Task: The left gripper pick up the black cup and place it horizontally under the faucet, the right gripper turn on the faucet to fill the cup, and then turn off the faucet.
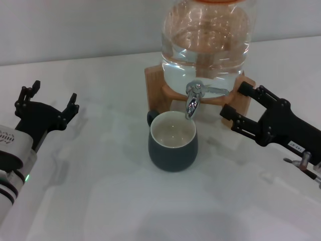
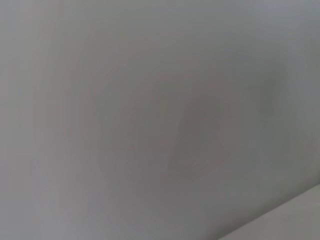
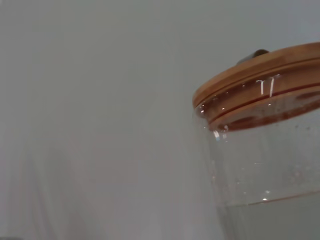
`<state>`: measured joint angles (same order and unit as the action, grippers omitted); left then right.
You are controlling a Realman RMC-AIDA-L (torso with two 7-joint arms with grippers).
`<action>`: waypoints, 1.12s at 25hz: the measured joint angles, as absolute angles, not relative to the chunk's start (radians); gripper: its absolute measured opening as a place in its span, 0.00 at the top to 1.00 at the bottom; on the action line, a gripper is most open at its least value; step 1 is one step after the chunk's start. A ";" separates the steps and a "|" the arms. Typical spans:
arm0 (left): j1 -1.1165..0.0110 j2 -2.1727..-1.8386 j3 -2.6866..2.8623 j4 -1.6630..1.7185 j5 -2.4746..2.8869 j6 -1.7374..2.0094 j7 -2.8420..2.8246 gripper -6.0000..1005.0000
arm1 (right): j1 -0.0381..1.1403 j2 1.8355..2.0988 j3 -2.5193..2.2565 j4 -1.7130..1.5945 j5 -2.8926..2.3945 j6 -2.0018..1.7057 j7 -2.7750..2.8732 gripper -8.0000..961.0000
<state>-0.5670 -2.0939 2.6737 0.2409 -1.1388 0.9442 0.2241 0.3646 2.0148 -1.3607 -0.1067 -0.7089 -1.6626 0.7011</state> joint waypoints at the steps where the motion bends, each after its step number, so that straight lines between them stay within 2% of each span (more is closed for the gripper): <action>1: -0.568 -2.094 2.674 0.241 -1.137 0.944 0.224 0.12 | 0.370 2.015 -1.363 -0.107 -0.709 -1.661 0.704 0.10; 28: -0.580 -2.091 2.674 0.235 -1.135 0.943 0.224 0.12 | 0.407 2.020 -1.411 -0.118 -0.708 -1.627 0.744 0.10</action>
